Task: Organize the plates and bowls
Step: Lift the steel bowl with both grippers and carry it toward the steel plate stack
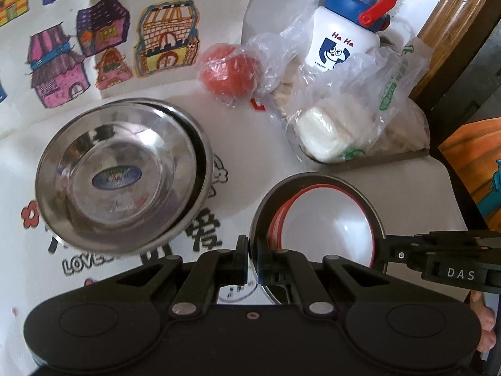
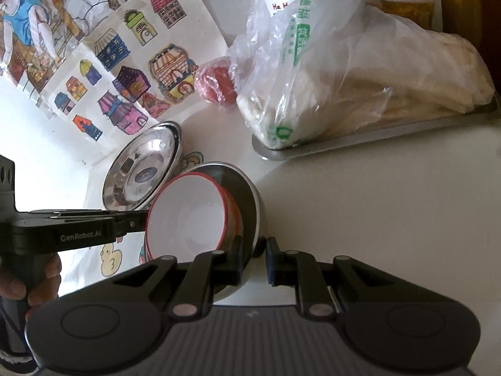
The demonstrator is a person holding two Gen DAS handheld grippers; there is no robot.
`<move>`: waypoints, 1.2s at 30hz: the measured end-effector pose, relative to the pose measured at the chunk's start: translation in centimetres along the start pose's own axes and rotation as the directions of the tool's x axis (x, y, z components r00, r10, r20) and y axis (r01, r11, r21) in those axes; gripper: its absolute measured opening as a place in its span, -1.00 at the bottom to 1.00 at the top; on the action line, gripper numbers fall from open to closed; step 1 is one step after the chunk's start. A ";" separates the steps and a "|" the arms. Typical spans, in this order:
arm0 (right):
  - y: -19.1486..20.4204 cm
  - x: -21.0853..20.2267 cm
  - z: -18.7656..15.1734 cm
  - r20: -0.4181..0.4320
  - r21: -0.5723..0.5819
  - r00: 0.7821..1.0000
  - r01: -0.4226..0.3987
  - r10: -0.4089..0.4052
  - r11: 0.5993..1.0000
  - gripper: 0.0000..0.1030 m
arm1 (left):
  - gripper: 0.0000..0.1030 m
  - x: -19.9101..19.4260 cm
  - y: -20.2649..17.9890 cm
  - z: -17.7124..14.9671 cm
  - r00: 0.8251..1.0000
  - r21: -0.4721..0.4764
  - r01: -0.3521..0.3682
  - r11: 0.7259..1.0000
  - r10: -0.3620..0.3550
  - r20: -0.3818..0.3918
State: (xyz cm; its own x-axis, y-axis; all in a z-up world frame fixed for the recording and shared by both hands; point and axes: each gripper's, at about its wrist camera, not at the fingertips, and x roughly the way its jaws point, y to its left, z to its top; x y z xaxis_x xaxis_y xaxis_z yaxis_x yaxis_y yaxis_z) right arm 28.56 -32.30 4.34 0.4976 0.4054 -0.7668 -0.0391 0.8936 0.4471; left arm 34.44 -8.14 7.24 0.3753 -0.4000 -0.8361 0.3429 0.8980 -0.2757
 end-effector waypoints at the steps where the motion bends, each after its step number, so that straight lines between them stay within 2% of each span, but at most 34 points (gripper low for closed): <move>1: 0.2 -0.1 -0.2 0.000 -0.002 1.000 -0.003 0.003 1.000 -0.69 | -0.93 -0.2 0.1 -0.3 1.000 -0.005 -0.001 1.000 0.001 -0.001; 23: 4.8 0.3 -2.4 -0.040 -0.069 0.998 -0.041 0.039 0.997 -0.70 | -0.93 -3.8 3.3 -4.9 0.999 -0.077 -0.038 0.996 0.039 0.017; 36: 6.9 0.7 -2.2 -0.052 -0.097 0.997 -0.067 0.063 0.993 -0.70 | -0.93 -5.1 5.2 -5.3 0.998 -0.125 -0.056 0.991 0.060 0.035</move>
State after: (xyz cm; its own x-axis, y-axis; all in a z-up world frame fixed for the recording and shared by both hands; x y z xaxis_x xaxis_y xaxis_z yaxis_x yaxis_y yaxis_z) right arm 26.73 -25.45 5.81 0.4483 0.4701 -0.7603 -0.1564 0.8787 0.4511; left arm 29.75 -0.44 7.49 0.4251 -0.3512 -0.8342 0.2107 0.9347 -0.2861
